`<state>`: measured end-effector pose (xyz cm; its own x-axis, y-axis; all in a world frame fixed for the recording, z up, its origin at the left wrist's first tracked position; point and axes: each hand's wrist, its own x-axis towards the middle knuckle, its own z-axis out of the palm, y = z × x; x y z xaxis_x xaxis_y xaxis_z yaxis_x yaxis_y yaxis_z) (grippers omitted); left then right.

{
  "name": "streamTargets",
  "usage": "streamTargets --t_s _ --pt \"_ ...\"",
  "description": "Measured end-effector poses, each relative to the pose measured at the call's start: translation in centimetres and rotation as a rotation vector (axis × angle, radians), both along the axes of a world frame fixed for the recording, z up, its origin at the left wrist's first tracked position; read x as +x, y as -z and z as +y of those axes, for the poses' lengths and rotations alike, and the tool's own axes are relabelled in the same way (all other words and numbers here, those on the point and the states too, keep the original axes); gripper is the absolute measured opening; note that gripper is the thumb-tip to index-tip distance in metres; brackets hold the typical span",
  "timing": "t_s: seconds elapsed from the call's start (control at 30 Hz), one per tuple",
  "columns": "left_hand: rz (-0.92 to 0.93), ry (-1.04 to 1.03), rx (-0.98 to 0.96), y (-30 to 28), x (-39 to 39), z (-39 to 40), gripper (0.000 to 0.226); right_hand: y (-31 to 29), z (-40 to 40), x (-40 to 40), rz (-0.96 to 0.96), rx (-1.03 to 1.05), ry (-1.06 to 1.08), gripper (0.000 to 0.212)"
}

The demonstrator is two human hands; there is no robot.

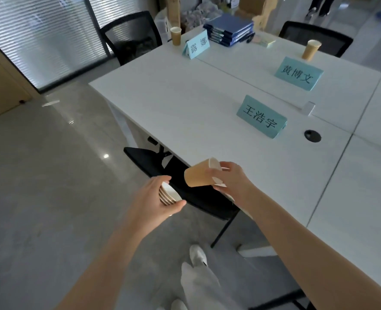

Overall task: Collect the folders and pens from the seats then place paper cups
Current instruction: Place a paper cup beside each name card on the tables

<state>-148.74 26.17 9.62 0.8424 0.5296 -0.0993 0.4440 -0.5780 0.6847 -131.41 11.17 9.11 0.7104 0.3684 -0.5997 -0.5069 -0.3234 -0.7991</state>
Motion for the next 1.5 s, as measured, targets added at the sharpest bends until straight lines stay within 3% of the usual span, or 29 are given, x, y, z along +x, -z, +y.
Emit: streamTargets --t_s 0.2,0.37,0.83,1.0,1.13,1.3,1.5 --pt "-0.02 -0.017 -0.015 -0.2 7.1 2.7 0.063 3.0 0.4 8.7 -0.21 -0.349 0.001 0.077" --pt "-0.016 -0.028 -0.023 -0.3 11.5 4.4 0.066 5.6 0.3 13.3 -0.306 -0.495 -0.095 0.083" --pt "0.007 -0.021 -0.09 1.1 16.7 6.9 0.062 5.8 1.4 17.1 -0.373 -0.641 -0.274 0.098" --pt "-0.031 -0.099 -0.175 0.5 17.0 8.4 0.055 2.4 5.1 16.6 -0.55 -0.534 -0.344 0.077" --pt "-0.079 -0.174 -0.199 0.0 16.2 10.9 0.049 0.5 10.4 14.7 -0.572 -0.382 -0.458 0.067" --pt "-0.153 -0.436 -0.304 -0.1 14.2 16.0 0.046 0.4 17.0 11.3 -0.472 -0.28 -0.657 0.056" --pt "-0.178 -0.592 -0.352 0.2 9.9 24.3 0.033 0.0 27.6 5.2 -0.212 -0.097 -0.946 0.063"
